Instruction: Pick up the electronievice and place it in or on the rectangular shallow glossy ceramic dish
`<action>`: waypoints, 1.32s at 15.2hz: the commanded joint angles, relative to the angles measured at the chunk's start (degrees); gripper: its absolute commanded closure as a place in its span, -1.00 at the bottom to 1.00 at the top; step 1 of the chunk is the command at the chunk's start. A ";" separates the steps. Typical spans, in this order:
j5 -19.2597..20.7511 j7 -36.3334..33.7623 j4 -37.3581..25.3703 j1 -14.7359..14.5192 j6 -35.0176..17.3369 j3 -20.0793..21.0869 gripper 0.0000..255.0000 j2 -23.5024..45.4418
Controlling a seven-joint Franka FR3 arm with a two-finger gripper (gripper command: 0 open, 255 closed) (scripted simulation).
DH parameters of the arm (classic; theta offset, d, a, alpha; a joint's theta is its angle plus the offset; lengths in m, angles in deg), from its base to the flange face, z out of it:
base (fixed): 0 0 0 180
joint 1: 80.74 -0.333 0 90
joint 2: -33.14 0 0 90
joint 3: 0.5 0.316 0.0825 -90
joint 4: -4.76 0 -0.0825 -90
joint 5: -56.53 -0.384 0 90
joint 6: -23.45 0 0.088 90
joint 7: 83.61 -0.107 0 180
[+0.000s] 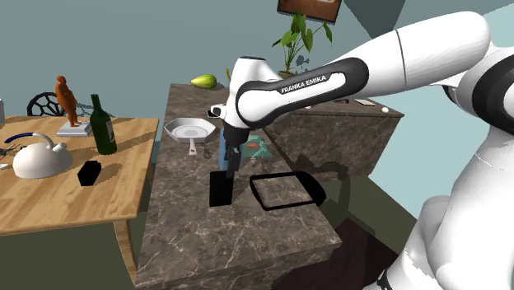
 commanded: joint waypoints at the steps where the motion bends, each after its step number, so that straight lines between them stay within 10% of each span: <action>1: 0.50 1.92 -2.83 -0.98 -0.86 1.00 -1.00 3.30; 17: 0.65 1.85 -0.84 -1.22 -6.06 1.15 -1.00 6.50; 18: 0.65 1.85 -0.84 -1.22 -6.06 1.15 1.00 6.50; 20: 0.65 1.85 -0.84 -1.22 -6.06 1.15 1.00 6.50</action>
